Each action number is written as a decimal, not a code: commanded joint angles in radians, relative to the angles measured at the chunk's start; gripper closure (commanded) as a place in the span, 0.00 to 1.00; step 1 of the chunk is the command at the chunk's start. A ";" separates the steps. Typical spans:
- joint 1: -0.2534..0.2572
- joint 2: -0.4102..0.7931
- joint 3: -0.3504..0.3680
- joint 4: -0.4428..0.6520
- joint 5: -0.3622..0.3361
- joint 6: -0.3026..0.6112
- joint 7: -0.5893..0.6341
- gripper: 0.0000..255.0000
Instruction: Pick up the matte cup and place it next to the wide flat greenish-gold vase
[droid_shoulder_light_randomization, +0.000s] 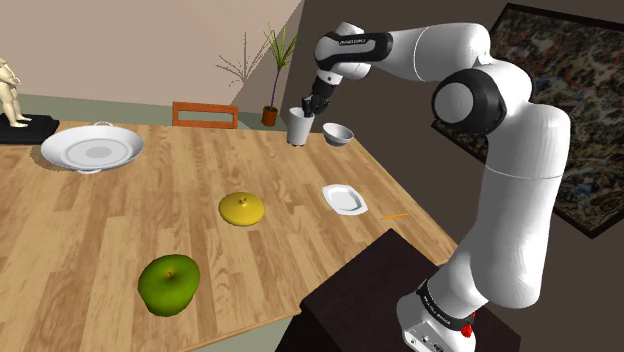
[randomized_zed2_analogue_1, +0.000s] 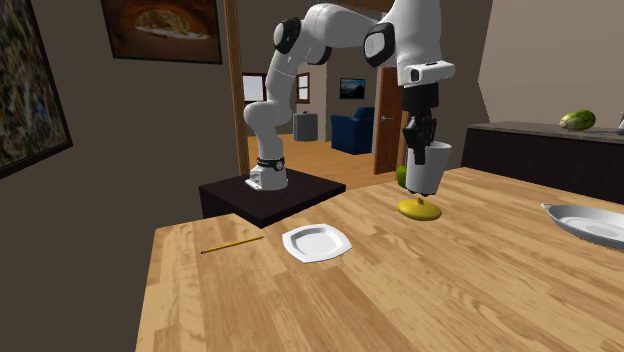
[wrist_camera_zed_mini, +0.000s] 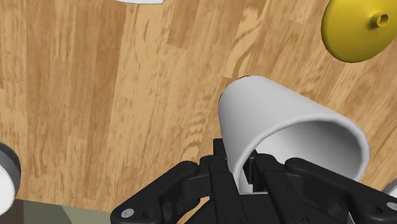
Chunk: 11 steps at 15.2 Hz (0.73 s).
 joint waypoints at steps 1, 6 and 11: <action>0.024 0.019 0.010 0.031 -0.002 -0.006 0.043 1.00; 0.065 0.104 0.038 0.165 0.001 -0.045 0.140 1.00; 0.089 0.222 0.065 0.360 0.007 -0.111 0.238 1.00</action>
